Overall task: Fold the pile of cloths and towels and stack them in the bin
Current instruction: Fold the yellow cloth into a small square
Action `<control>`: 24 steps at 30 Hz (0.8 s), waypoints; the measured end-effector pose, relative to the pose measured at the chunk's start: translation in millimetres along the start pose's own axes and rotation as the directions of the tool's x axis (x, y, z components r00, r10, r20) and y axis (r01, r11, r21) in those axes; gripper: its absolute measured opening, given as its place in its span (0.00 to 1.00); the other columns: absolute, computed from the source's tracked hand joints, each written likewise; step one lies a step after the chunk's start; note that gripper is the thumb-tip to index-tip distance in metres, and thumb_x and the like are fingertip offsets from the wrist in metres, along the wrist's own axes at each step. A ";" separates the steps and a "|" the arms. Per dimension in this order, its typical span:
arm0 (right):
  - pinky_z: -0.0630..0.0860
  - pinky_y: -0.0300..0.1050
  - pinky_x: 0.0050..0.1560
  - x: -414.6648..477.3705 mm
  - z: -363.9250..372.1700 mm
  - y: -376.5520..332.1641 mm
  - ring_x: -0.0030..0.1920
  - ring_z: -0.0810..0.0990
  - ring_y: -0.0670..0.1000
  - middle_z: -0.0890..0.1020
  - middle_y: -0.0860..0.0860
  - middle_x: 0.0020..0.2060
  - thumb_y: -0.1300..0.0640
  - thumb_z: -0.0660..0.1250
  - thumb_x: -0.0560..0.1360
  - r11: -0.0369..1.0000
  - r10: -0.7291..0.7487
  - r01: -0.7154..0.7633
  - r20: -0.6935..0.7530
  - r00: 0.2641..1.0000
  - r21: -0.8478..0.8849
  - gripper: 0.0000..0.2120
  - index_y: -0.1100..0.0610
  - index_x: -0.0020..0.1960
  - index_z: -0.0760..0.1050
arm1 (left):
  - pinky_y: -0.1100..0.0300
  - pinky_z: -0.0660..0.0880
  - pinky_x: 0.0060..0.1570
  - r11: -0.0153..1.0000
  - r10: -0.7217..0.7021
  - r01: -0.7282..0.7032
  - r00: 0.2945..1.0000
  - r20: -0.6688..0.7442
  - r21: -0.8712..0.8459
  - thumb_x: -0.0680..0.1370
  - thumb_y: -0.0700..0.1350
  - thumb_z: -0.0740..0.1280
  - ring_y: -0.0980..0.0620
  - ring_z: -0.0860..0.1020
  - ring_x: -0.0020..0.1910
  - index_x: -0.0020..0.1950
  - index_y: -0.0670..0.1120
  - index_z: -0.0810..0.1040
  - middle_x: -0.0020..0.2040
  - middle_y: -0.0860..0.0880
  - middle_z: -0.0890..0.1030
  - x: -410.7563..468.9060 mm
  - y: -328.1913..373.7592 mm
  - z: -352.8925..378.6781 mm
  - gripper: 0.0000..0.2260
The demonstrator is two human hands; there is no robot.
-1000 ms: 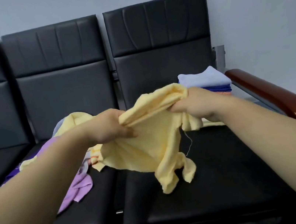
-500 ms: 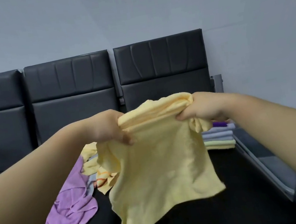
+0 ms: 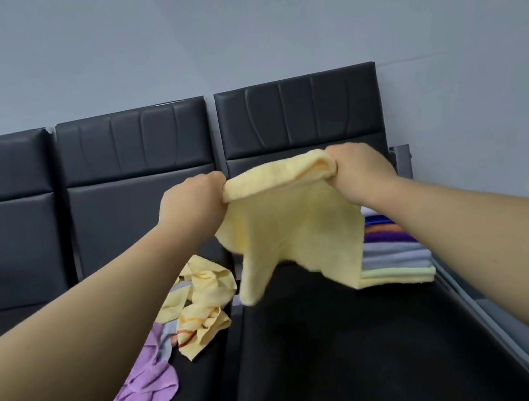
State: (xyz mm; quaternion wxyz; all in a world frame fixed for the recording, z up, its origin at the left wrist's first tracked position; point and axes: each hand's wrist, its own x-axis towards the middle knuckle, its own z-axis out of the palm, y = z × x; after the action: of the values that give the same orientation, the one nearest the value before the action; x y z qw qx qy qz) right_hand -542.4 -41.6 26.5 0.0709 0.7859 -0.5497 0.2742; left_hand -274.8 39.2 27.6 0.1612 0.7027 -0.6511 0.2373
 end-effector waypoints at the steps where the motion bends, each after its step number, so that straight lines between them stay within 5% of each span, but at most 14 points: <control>1: 0.74 0.49 0.38 0.7 -1.1 1.2 0.40 0.77 0.56 0.78 0.48 0.38 0.55 0.60 0.77 1.000 -0.015 0.015 -0.039 0.999 0.004 0.08 0.50 0.40 0.74 | 0.56 0.69 0.30 1.000 0.015 -0.014 1.000 -0.017 0.008 0.77 0.42 0.61 0.49 0.75 0.34 0.46 0.49 0.71 0.38 0.51 0.77 -0.4 0.4 -1.7 0.03; 4: 0.75 0.51 0.41 -18.9 2.7 8.9 0.41 0.78 0.53 0.79 0.47 0.39 0.50 0.62 0.80 0.994 -0.056 0.056 -0.005 0.998 0.094 0.09 0.51 0.43 0.76 | 0.56 0.72 0.34 0.993 0.055 -0.043 0.992 0.115 -0.108 0.78 0.47 0.66 0.49 0.77 0.36 0.46 0.50 0.73 0.40 0.51 0.79 -14.9 4.1 -5.3 0.02; 7: 0.74 0.46 0.40 -60.8 17.1 23.6 0.38 0.78 0.46 0.81 0.40 0.34 0.49 0.67 0.79 0.963 -0.148 0.086 0.239 0.960 0.254 0.04 0.47 0.46 0.78 | 0.53 0.79 0.42 0.965 0.172 -0.078 0.907 0.383 -0.250 0.74 0.54 0.73 0.53 0.79 0.41 0.46 0.55 0.77 0.43 0.54 0.81 -45.0 9.4 9.9 0.08; 9: 0.70 0.41 0.36 -89.3 33.1 34.1 0.32 0.77 0.43 0.79 0.35 0.29 0.50 0.72 0.76 0.961 -0.173 0.035 0.501 0.848 0.273 0.06 0.45 0.42 0.76 | 0.53 0.79 0.47 0.956 0.220 -0.063 0.803 0.554 -0.288 0.71 0.56 0.76 0.54 0.80 0.43 0.46 0.56 0.78 0.43 0.56 0.82 -65.0 12.7 29.7 0.11; 11: 0.76 0.42 0.45 -119.5 63.3 46.4 0.38 0.81 0.39 0.83 0.36 0.36 0.42 0.77 0.70 0.974 -0.162 -0.006 0.719 0.676 0.225 0.11 0.44 0.47 0.80 | 0.57 0.76 0.44 0.959 0.250 -0.067 0.665 0.704 -0.277 0.70 0.57 0.78 0.55 0.79 0.43 0.45 0.56 0.77 0.41 0.57 0.81 -88.2 18.4 55.7 0.12; 14: 0.79 0.52 0.61 -154.6 113.2 64.6 0.52 0.83 0.46 0.85 0.42 0.50 0.31 0.76 0.59 0.987 -0.084 -0.067 0.825 0.559 0.147 0.28 0.44 0.54 0.81 | 0.58 0.76 0.47 0.949 0.286 -0.018 0.472 0.834 -0.315 0.72 0.58 0.77 0.51 0.80 0.49 0.49 0.55 0.79 0.46 0.56 0.82 -114.5 25.0 95.5 0.13; 16: 0.78 0.48 0.56 -171.1 129.8 70.2 0.53 0.81 0.48 0.82 0.42 0.49 0.34 0.78 0.63 0.981 -0.051 -0.135 0.859 0.510 0.138 0.22 0.44 0.50 0.78 | 0.56 0.76 0.51 0.953 0.274 0.008 0.411 0.869 -0.304 0.73 0.59 0.75 0.51 0.79 0.52 0.53 0.53 0.80 0.50 0.54 0.82 -127.8 29.1 121.9 0.15; 19: 0.75 0.43 0.45 -173.6 136.3 74.3 0.51 0.77 0.46 0.76 0.41 0.50 0.38 0.78 0.70 0.963 0.008 -0.236 0.858 0.514 0.133 0.20 0.45 0.55 0.76 | 0.55 0.74 0.50 0.944 0.269 0.055 0.444 0.855 -0.326 0.75 0.61 0.71 0.51 0.79 0.51 0.52 0.50 0.79 0.50 0.53 0.81 -141.9 31.0 156.8 0.15; 24: 0.77 0.46 0.52 -170.0 152.5 77.5 0.54 0.78 0.46 0.79 0.42 0.54 0.34 0.76 0.69 0.932 0.056 -0.325 0.817 0.574 0.164 0.24 0.44 0.59 0.78 | 0.58 0.73 0.50 0.886 0.249 0.190 0.573 0.781 -0.422 0.74 0.70 0.68 0.56 0.77 0.54 0.59 0.55 0.77 0.55 0.58 0.79 -144.6 38.7 176.5 0.23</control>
State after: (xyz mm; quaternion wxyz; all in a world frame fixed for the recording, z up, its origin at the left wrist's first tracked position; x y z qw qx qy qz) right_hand -600.3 5.8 -202.8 -0.3320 0.7609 -0.5570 -0.0229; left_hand -297.0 62.2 -201.6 0.0003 0.6605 -0.6992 -0.2735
